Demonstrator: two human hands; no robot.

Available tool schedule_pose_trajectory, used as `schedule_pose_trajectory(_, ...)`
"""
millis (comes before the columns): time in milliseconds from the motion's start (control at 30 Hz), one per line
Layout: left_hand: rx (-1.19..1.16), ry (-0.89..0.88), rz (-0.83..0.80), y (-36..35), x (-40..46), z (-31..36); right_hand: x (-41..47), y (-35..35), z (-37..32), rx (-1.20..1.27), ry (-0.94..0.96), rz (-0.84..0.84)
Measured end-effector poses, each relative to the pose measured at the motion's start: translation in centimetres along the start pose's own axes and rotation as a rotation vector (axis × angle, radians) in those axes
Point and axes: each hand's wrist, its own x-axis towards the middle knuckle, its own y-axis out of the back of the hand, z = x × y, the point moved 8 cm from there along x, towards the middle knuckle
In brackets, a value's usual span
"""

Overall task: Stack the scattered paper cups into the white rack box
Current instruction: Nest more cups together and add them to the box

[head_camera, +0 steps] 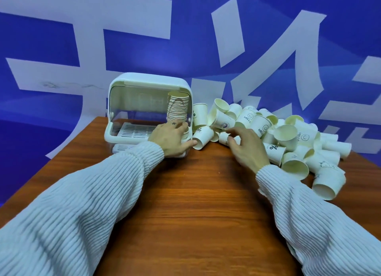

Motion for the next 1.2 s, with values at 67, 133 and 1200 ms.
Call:
schedule_pose_trajectory(67,0.008,0.002,-0.013,0.0,0.1,0.1,0.0,0.5,2.2,-0.030,-0.092,-0.012)
schedule_pose_trajectory(133,0.005,0.020,-0.010,-0.1,0.0,-0.2,0.0,0.5,3.8,-0.048,-0.164,-0.075)
schedule_pose_trajectory(1200,-0.859,0.038,0.173,-2.2,-4.3,10.1,-6.2,-3.8,2.5,0.686,-0.163,-0.280)
